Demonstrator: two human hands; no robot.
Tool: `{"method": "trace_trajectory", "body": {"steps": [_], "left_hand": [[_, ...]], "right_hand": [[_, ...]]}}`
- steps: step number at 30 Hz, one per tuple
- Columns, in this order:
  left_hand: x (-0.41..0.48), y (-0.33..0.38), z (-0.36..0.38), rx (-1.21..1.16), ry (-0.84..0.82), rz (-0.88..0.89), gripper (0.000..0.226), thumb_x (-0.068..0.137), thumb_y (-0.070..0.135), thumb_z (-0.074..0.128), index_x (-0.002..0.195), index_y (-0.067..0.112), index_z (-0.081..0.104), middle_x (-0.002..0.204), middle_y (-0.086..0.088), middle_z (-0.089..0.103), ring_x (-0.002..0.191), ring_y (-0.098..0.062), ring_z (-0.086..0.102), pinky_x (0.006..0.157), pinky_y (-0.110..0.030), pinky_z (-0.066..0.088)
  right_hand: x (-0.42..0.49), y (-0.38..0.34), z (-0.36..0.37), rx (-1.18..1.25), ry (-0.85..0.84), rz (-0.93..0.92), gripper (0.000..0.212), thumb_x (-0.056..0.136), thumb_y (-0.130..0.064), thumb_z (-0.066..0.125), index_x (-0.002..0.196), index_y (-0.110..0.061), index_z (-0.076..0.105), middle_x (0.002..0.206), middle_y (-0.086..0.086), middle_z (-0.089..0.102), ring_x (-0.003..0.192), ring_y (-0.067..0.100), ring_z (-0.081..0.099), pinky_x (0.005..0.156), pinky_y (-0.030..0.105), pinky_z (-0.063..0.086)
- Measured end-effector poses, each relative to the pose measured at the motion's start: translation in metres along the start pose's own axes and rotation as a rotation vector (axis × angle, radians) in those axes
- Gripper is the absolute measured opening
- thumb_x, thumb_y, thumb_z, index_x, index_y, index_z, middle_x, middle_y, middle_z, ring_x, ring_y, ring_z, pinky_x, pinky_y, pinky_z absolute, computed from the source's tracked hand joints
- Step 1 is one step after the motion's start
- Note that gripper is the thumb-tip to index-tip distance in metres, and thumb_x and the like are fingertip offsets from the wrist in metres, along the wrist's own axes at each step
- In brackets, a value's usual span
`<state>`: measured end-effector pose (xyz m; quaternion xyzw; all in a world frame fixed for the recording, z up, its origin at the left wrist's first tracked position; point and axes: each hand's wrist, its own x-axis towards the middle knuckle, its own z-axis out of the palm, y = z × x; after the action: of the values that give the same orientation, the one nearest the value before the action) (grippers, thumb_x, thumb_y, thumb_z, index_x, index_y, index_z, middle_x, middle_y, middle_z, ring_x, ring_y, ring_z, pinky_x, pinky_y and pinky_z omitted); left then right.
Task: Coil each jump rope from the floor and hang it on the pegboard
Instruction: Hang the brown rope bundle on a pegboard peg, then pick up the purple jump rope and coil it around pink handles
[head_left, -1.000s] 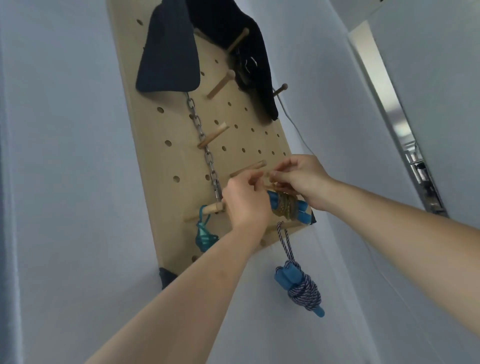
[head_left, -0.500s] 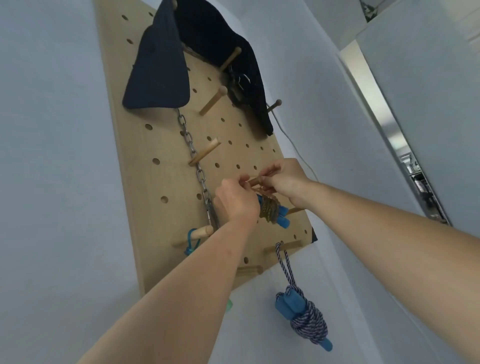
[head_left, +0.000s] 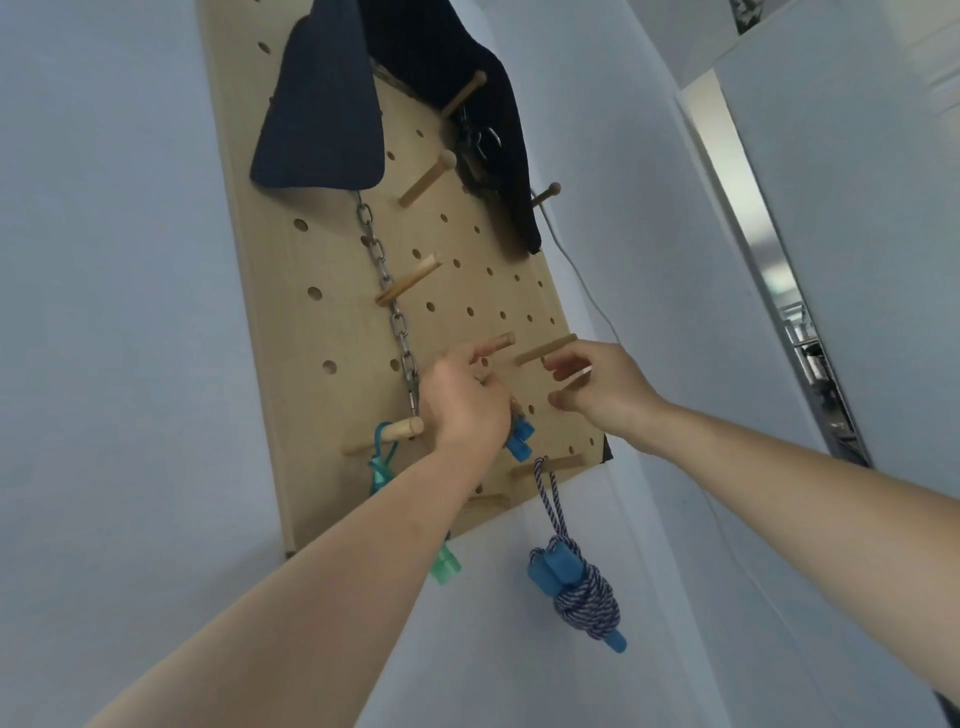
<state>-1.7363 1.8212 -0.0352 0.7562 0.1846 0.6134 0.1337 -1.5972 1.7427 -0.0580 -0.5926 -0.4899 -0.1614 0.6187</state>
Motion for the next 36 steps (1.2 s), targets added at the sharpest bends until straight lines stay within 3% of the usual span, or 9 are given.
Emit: {"method": "trace_trajectory", "body": {"steps": [4,7,9,15,20,25,29,33,36], "left_hand": [[-0.046,0.015,-0.01,-0.148,-0.227,0.132,0.02,0.092,0.018,0.065,0.103,0.032,0.073,0.1,0.018,0.069,0.09,0.003,0.059,0.079,-0.022,0.051],[-0.085,0.012,-0.011,-0.18,-0.389,0.145,0.013,0.088,0.021,0.069,0.091,0.032,0.076,0.087,0.02,0.073,0.088,0.006,0.064,0.078,-0.022,0.053],[-0.112,0.004,-0.009,-0.214,-0.474,0.143,0.013,0.086,0.02,0.071,0.091,0.03,0.078,0.083,0.019,0.073,0.082,0.006,0.065,0.074,-0.013,0.048],[-0.216,-0.029,0.016,-0.256,-0.813,0.153,0.008,0.087,0.02,0.072,0.085,0.025,0.078,0.083,0.019,0.075,0.083,0.005,0.067,0.074,-0.005,0.042],[-0.317,-0.073,0.067,-0.229,-1.125,-0.037,0.008,0.086,0.027,0.071,0.084,0.024,0.078,0.076,0.016,0.073,0.068,0.007,0.062,0.068,-0.012,0.045],[-0.429,-0.114,0.133,-0.113,-1.344,-0.25,0.016,0.084,0.034,0.069,0.086,0.021,0.078,0.088,0.004,0.076,0.086,-0.014,0.069,0.081,-0.033,0.056],[-0.511,-0.14,0.174,-0.087,-1.475,-0.396,0.016,0.087,0.023,0.069,0.087,0.01,0.078,0.091,-0.006,0.076,0.083,-0.015,0.066,0.069,-0.022,0.049],[-0.602,-0.168,0.204,-0.12,-1.598,-0.55,0.013,0.087,0.007,0.069,0.094,0.0,0.077,0.076,-0.004,0.07,0.058,0.006,0.056,0.063,-0.02,0.043],[-0.668,-0.187,0.217,-0.112,-1.658,-0.609,0.014,0.086,0.001,0.068,0.097,-0.004,0.075,0.07,0.0,0.062,0.06,-0.001,0.052,0.061,-0.016,0.042]], "right_hand": [[-0.054,0.003,-0.032,-0.066,-0.019,-0.032,0.028,0.08,-0.007,0.078,0.101,-0.023,0.07,0.099,-0.009,0.067,0.084,0.013,0.065,0.073,0.022,0.051],[-0.105,0.009,-0.055,-0.124,-0.028,-0.047,0.023,0.081,-0.009,0.077,0.095,-0.027,0.071,0.098,-0.014,0.067,0.082,0.007,0.065,0.071,0.017,0.049],[-0.143,0.015,-0.069,-0.136,-0.039,-0.043,0.022,0.081,-0.01,0.077,0.092,-0.028,0.071,0.097,-0.014,0.068,0.082,0.006,0.065,0.07,0.015,0.049],[-0.254,0.064,-0.103,-0.072,-0.122,0.143,0.011,0.082,-0.005,0.076,0.086,-0.016,0.075,0.082,0.001,0.073,0.075,0.017,0.068,0.072,0.027,0.053],[-0.343,0.141,-0.118,-0.154,-0.247,0.434,0.011,0.082,-0.004,0.076,0.084,-0.015,0.075,0.078,0.002,0.074,0.072,0.013,0.068,0.07,0.022,0.055],[-0.425,0.223,-0.127,-0.323,-0.423,0.677,0.014,0.079,-0.01,0.08,0.08,-0.022,0.073,0.075,-0.003,0.072,0.071,0.005,0.067,0.07,0.026,0.054],[-0.482,0.271,-0.133,-0.352,-0.478,0.875,0.012,0.081,-0.006,0.077,0.084,-0.015,0.071,0.077,0.0,0.069,0.068,0.006,0.061,0.067,0.018,0.048],[-0.562,0.322,-0.14,-0.363,-0.46,1.068,0.013,0.082,-0.001,0.074,0.088,-0.012,0.069,0.074,-0.001,0.065,0.068,0.011,0.058,0.06,0.011,0.045],[-0.628,0.354,-0.144,-0.405,-0.508,1.182,0.016,0.082,0.002,0.073,0.088,-0.013,0.069,0.081,0.007,0.068,0.068,0.005,0.057,0.059,0.009,0.041]]}}
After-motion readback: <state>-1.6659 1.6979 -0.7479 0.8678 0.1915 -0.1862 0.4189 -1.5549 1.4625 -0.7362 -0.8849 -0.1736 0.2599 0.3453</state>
